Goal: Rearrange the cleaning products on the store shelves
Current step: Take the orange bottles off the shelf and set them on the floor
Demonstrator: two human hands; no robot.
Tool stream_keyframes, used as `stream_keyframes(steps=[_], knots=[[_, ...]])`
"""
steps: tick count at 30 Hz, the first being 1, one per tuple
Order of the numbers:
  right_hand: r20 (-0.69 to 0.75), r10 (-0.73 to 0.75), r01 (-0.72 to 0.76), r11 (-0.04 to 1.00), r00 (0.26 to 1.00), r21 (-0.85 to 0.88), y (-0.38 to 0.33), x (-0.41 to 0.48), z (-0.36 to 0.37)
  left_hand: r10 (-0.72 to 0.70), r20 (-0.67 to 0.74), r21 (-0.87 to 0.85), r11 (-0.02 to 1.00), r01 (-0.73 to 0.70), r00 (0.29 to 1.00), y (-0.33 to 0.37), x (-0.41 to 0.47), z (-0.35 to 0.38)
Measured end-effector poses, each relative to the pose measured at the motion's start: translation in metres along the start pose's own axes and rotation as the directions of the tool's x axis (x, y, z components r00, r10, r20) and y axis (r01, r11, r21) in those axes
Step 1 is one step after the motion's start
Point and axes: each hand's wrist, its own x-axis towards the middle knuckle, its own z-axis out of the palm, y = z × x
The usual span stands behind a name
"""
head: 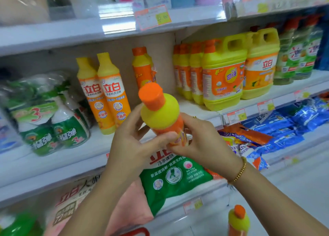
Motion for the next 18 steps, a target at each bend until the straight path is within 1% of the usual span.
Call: stream_keyframes(steps=[2, 3, 5, 7, 9, 11, 13, 15, 16, 17, 18], knots=[[0.065, -0.035, 0.035, 0.999, 0.997, 0.005, -0.008, -0.003, 0.002, -0.021, -0.026, -0.051, 0.999, 0.02, 0.999, 0.007, -0.003, -0.007], [0.075, -0.059, 0.058, 0.998, 0.995, 0.007, -0.012, -0.004, 0.004, -0.039, -0.058, -0.087, 0.996, 0.033, 0.998, 0.011, -0.002, -0.01], [0.051, -0.107, 0.109, 0.994, 0.993, -0.031, -0.019, -0.008, 0.009, -0.087, -0.144, -0.172, 0.983, 0.061, 0.986, 0.019, 0.0, -0.017], [-0.002, -0.174, 0.172, 0.975, 0.985, -0.141, -0.022, -0.015, 0.015, -0.174, -0.249, -0.286, 0.953, 0.099, 0.953, 0.024, 0.001, -0.024], [-0.074, -0.255, 0.226, 0.934, 0.964, -0.278, -0.016, -0.023, 0.02, -0.274, -0.322, -0.386, 0.912, 0.139, 0.906, 0.025, 0.004, -0.031], [-0.206, -0.308, 0.231, 0.916, 0.929, -0.327, -0.006, -0.032, 0.023, -0.367, -0.334, -0.473, 0.862, 0.183, 0.868, 0.026, 0.008, -0.038], [-0.332, -0.331, 0.225, 0.92, 0.883, -0.32, -0.003, -0.037, 0.023, -0.422, -0.308, -0.536, 0.818, 0.211, 0.852, 0.025, 0.011, -0.042], [-0.381, -0.308, 0.205, 0.935, 0.872, -0.288, -0.004, -0.038, 0.021, -0.419, -0.279, -0.543, 0.811, 0.219, 0.864, 0.022, 0.012, -0.044], [-0.393, -0.255, 0.174, 0.958, 0.883, -0.229, -0.007, -0.039, 0.02, -0.401, -0.247, -0.546, 0.81, 0.215, 0.882, 0.022, 0.011, -0.043], [-0.394, -0.159, 0.132, 0.987, 0.905, -0.095, -0.011, -0.039, 0.02, -0.378, -0.202, -0.555, 0.804, 0.212, 0.903, 0.021, 0.011, -0.041], [-0.366, -0.025, 0.079, 0.988, 0.93, 0.132, -0.016, -0.04, 0.02, -0.355, -0.148, -0.569, 0.794, 0.215, 0.923, 0.021, 0.011, -0.038]])
